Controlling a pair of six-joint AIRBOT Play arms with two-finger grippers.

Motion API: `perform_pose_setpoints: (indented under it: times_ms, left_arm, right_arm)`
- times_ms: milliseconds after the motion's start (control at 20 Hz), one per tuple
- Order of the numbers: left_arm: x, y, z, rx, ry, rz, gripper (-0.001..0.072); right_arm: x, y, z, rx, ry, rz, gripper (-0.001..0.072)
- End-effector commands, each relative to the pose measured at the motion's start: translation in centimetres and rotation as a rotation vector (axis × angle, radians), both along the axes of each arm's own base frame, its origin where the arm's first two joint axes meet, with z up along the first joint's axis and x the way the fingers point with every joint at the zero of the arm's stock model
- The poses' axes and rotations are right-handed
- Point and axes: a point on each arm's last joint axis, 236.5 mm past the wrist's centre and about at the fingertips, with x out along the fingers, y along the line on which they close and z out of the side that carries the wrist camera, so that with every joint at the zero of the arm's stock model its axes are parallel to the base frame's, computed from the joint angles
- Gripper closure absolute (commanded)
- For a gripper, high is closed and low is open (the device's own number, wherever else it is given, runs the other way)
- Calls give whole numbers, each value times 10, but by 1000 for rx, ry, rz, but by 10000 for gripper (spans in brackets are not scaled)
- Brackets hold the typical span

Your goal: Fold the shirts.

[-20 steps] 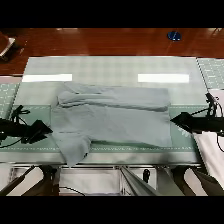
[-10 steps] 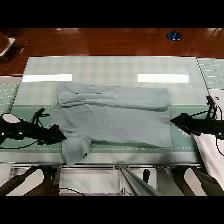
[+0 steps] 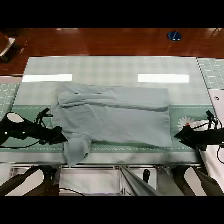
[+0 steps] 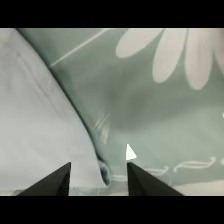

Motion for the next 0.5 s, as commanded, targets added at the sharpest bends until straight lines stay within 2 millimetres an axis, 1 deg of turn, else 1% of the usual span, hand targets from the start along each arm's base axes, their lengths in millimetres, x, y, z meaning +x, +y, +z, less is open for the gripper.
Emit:
perform_pose_setpoints:
  times_ms: [0,150,250,350,450]
  left_arm:
    - [13,-1,0,1,-39,31,689]
    - [13,-1,0,1,-39,31,689]
    - [13,-1,0,1,-39,31,689]
    - [13,-1,0,1,-39,31,689]
    - [13,-1,0,1,-39,32,689]
  right_arm:
    - [-20,18,-2,56,85,52,307]
    - [-29,32,-6,97,143,116,307]
    - [-29,37,-13,98,166,146,307]
    - [-20,38,-22,79,161,131,307]
    - [-4,43,-28,87,122,104,307]
